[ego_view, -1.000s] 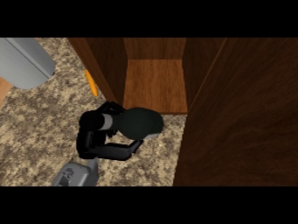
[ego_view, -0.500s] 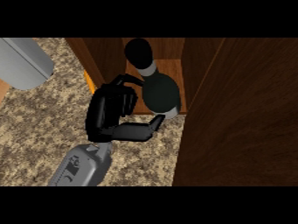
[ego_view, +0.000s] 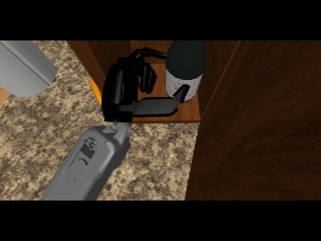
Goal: Pick up the wine, place it into the cabinet and close the cabinet
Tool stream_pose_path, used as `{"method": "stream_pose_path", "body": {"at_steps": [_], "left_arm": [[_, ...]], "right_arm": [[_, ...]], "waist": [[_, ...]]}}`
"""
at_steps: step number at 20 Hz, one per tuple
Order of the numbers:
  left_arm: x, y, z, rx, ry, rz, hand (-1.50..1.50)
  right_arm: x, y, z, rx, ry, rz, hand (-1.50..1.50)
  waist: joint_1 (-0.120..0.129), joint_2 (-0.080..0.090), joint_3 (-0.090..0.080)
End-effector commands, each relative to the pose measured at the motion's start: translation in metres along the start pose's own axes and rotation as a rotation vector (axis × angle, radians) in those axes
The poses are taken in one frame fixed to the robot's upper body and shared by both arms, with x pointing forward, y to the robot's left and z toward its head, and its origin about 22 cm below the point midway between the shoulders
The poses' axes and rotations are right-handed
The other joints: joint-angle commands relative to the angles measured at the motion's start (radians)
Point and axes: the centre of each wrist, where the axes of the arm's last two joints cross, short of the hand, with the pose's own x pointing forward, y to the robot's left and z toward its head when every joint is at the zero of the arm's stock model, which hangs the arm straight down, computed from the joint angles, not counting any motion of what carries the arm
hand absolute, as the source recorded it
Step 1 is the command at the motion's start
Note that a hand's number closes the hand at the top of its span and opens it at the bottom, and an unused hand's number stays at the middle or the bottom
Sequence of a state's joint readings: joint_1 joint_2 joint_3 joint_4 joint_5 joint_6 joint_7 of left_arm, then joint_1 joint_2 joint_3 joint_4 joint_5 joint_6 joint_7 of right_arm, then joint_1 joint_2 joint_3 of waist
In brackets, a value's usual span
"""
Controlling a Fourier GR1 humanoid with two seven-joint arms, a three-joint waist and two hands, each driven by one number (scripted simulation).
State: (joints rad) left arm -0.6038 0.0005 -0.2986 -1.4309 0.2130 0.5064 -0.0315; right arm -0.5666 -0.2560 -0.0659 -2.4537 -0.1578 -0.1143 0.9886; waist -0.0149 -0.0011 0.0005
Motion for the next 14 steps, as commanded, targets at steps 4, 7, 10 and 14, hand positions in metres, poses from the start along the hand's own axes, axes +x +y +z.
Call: {"method": "stream_pose_path", "body": {"at_steps": [4,7,10,14], "left_arm": [[-0.021,-0.003,-0.020,0.020,-0.050,-0.120,1.50],[-0.019,-0.005,-0.020,0.006,-0.072,-0.170,1.50],[-0.045,-0.010,-0.025,0.018,-0.073,-0.209,1.50],[-0.046,-0.019,-0.018,0.007,-0.054,-0.215,1.50]], "right_arm": [[0.012,0.006,0.026,0.081,-0.023,-0.031,-1.50],[0.004,0.000,0.015,0.053,-0.016,-0.029,-1.50],[0.006,-0.003,0.021,0.073,-0.010,-0.024,-1.50],[-0.007,0.003,0.016,0.057,-0.012,-0.046,-1.50]], "waist": [[-0.003,0.000,-0.001],[0.006,0.000,0.000],[-0.010,0.004,0.000],[-0.001,0.002,0.000]]}}
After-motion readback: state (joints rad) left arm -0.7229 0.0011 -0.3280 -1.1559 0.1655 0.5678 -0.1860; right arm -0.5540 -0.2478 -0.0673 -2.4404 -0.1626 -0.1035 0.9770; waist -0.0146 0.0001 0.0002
